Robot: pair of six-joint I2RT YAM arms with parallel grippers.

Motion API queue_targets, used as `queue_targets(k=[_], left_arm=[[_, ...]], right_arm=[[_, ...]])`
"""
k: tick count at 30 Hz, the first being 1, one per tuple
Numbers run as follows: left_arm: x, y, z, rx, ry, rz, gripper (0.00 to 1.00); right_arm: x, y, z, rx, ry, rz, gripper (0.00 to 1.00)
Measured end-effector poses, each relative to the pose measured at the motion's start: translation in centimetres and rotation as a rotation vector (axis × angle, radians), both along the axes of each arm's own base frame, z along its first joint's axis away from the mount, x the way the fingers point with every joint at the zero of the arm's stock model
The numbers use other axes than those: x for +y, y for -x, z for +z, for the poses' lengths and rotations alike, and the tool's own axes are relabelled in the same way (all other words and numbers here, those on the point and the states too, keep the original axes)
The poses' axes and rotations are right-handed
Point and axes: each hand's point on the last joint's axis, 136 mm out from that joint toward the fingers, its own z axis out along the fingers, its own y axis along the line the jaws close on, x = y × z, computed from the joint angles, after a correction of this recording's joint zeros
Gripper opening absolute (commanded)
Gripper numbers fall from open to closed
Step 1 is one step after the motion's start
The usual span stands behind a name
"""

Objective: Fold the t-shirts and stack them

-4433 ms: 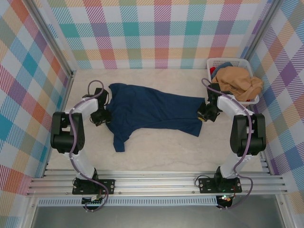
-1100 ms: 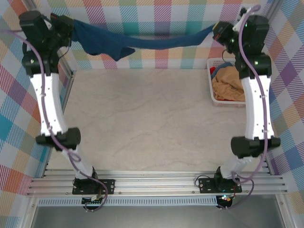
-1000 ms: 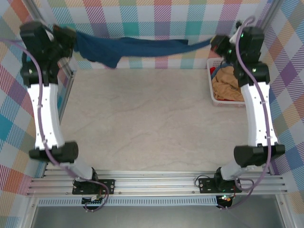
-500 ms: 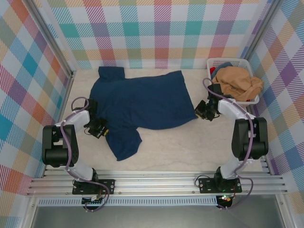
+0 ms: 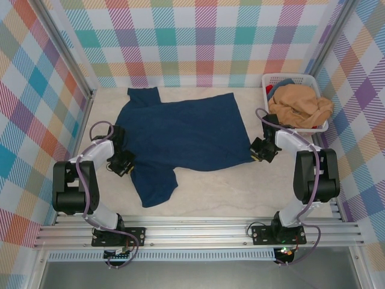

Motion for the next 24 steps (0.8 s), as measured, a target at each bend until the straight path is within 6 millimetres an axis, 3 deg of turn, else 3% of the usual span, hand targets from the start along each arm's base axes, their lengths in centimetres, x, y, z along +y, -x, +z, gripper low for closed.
queue_targets(k=[8, 16, 20, 22, 24], left_arm=[[1.4, 3.0, 1.4, -0.006, -0.078, 0.045, 0.00], [1.5, 4.4, 0.2, 0.046, -0.087, 0.067, 0.00], [1.5, 4.4, 0.1, 0.058, -0.088, 0.067, 0.39], [1.6, 4.1, 0.8, 0.055, -0.101, 0.067, 0.47], [1.8, 3.5, 2.2, 0.029, -0.125, 0.061, 0.48]], right_arm=[[0.8, 1.9, -0.6, 0.029, 0.031, 0.034, 0.00], [0.4, 3.0, -1.3, 0.077, 0.076, 0.020, 0.00], [0.3, 3.4, -1.9, 0.102, 0.080, 0.018, 0.00], [0.3, 3.4, -1.9, 0.104, 0.080, 0.020, 0.00], [0.4, 3.3, -1.8, 0.102, 0.080, 0.021, 0.00]])
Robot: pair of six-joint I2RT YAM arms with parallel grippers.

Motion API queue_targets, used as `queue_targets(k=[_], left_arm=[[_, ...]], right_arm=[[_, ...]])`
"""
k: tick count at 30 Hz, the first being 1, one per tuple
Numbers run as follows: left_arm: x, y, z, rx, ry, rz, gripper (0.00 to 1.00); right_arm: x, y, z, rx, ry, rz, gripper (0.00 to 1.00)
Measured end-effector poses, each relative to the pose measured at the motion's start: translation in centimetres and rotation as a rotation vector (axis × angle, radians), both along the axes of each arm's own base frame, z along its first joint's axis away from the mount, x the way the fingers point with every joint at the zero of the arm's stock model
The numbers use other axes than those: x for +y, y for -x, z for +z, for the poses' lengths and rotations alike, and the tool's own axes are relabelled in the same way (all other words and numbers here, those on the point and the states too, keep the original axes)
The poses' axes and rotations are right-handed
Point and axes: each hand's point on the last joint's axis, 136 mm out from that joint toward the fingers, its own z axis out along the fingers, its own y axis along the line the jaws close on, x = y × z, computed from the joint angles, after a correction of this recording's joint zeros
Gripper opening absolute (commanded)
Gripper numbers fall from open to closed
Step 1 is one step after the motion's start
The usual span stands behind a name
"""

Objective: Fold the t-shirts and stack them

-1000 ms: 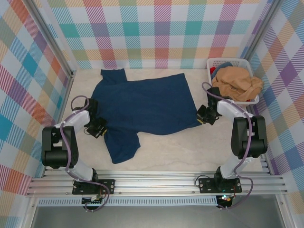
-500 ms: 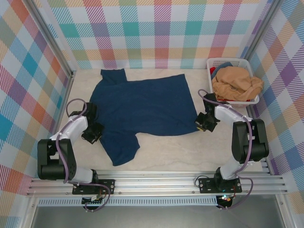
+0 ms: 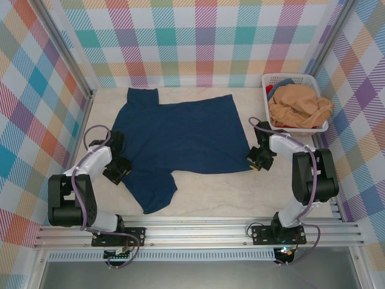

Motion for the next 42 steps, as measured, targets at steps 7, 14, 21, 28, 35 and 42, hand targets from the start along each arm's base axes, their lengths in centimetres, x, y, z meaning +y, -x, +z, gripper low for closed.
queue_targets(k=[7, 14, 21, 28, 35, 42], left_arm=[[-2.5, -0.9, 5.5, -0.159, 0.021, -0.111, 0.37], [-7.4, 6.6, 0.9, 0.039, 0.099, -0.268, 0.44], [-6.2, 3.1, 1.7, -0.001, 0.093, -0.128, 0.45], [-2.3, -5.5, 1.5, -0.044, 0.080, 0.019, 0.45], [-0.4, -14.3, -0.3, -0.106, 0.092, 0.072, 0.45], [-0.5, -21.1, -2.5, -0.140, 0.106, 0.039, 0.43]], right_arm=[[0.3, -1.6, 0.9, -0.035, -0.006, 0.011, 0.00], [0.8, -1.8, 0.0, -0.003, -0.026, 0.029, 0.00], [-0.9, 0.1, 0.3, 0.037, 0.042, 0.000, 0.26], [0.2, -0.9, 4.4, -0.070, 0.116, 0.094, 0.45], [7.4, -10.0, 6.1, -0.252, -0.032, 0.246, 0.27], [10.3, -15.8, 0.4, -0.206, -0.072, 0.269, 0.29]])
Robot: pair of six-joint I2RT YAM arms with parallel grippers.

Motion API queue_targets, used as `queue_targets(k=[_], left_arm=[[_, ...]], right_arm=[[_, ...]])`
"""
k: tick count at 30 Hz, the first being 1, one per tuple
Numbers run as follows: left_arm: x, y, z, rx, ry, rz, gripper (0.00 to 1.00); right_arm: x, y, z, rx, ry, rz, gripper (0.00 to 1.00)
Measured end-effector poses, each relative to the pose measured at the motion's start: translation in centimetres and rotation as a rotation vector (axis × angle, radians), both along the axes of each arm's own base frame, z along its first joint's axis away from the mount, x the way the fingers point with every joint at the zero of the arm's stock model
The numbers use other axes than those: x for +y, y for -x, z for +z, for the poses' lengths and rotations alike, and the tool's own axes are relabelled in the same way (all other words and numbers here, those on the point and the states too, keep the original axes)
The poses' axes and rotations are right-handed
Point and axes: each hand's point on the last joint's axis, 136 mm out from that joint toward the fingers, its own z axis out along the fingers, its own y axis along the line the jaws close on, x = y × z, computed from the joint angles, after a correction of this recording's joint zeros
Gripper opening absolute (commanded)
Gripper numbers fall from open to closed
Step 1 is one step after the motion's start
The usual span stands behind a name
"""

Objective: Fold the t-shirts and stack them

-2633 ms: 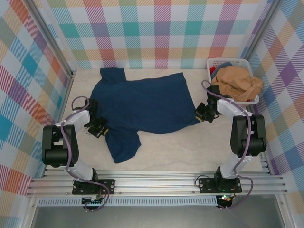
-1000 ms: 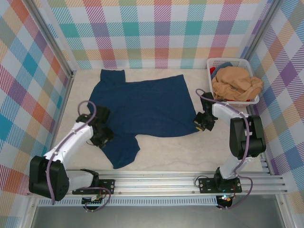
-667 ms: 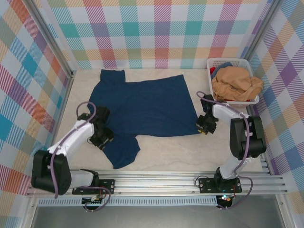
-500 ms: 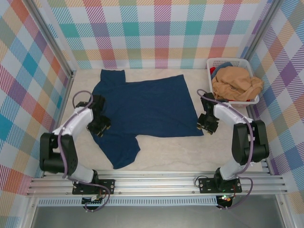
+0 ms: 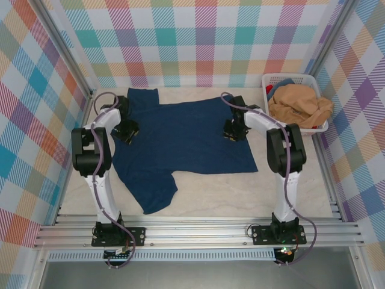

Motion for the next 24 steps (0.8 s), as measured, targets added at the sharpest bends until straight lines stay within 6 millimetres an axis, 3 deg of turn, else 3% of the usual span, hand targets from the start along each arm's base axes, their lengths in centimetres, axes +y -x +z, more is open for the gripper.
queue_targets(k=[2, 4, 11, 16, 21, 24], left_arm=[[-0.1, -0.7, -0.9, 0.021, 0.005, -0.016, 0.43], [-0.3, -1.5, -0.6, 0.017, 0.015, -0.033, 0.43], [-1.9, -5.8, -0.5, -0.036, 0.075, -0.099, 0.43], [-3.4, -9.3, -0.2, -0.091, 0.090, -0.158, 0.44], [-3.9, -9.5, 0.0, -0.086, 0.061, -0.199, 0.52], [-3.0, -8.2, 0.3, -0.059, -0.002, -0.216, 0.62]], right_arm=[[0.0, -0.7, -0.7, 0.024, 0.000, -0.015, 0.30], [-0.3, -1.2, -0.3, 0.026, -0.007, -0.037, 0.30], [-4.0, -0.9, -0.9, 0.113, -0.018, -0.159, 0.29], [-5.4, -0.4, -1.0, 0.146, -0.013, -0.199, 0.29], [-5.6, -0.3, -0.8, 0.143, 0.002, -0.207, 0.34], [-5.9, 0.1, -0.4, 0.138, 0.014, -0.203, 0.40]])
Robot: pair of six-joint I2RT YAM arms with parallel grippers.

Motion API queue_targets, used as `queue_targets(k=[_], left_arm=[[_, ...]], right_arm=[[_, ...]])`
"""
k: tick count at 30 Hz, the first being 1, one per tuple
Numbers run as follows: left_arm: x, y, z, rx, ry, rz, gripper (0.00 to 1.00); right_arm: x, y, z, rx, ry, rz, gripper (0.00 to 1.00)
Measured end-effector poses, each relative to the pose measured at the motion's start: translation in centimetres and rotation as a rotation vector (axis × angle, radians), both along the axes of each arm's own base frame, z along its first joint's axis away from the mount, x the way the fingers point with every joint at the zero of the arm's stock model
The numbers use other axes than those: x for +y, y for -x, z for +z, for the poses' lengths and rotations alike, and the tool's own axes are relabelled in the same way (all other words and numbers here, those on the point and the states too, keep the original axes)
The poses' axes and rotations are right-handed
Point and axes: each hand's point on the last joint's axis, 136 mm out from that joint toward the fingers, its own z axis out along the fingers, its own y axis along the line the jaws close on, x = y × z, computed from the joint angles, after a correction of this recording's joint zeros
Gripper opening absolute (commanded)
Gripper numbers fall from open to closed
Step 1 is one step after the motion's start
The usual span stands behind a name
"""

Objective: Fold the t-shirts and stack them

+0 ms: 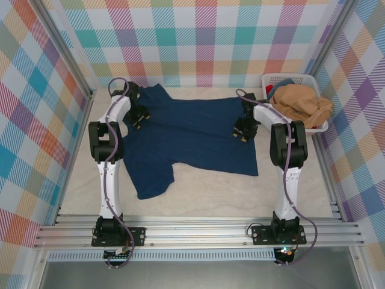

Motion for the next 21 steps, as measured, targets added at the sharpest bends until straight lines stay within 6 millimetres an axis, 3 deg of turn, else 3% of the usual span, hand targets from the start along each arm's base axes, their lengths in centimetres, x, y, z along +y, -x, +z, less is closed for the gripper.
queue_targets(k=[4, 7, 10, 11, 13, 16, 18, 21], left_arm=[[1.6, 5.7, 2.6, 0.053, -0.099, 0.016, 0.60], [1.8, 10.8, 7.5, 0.010, -0.135, 0.027, 0.56], [-0.6, 17.1, 10.7, -0.047, -0.127, -0.014, 0.51], [-2.0, 19.5, 10.7, -0.052, -0.109, -0.046, 0.51], [-4.6, 25.1, 9.1, -0.002, -0.056, -0.121, 0.51], [-5.7, 32.4, 4.9, 0.143, -0.006, -0.168, 0.51], [-5.3, 35.7, 2.9, 0.224, -0.002, -0.158, 0.51], [-4.6, 38.2, 1.9, 0.255, -0.007, -0.135, 0.51]], right_arm=[[-0.4, 0.4, 2.5, -0.043, 0.014, 0.017, 0.43], [-0.5, 1.8, 5.8, -0.109, 0.004, 0.022, 0.42], [-0.6, 5.5, 8.3, -0.154, -0.022, 0.028, 0.42], [-0.8, 7.2, 8.7, -0.154, -0.030, 0.028, 0.42], [-1.0, 10.7, 8.3, -0.125, -0.050, 0.032, 0.43], [-1.4, 15.0, 6.1, -0.041, -0.058, 0.038, 0.46], [-1.9, 17.5, 4.5, 0.029, -0.059, 0.034, 0.47], [-2.7, 19.8, 2.9, 0.089, -0.074, 0.004, 0.48]])
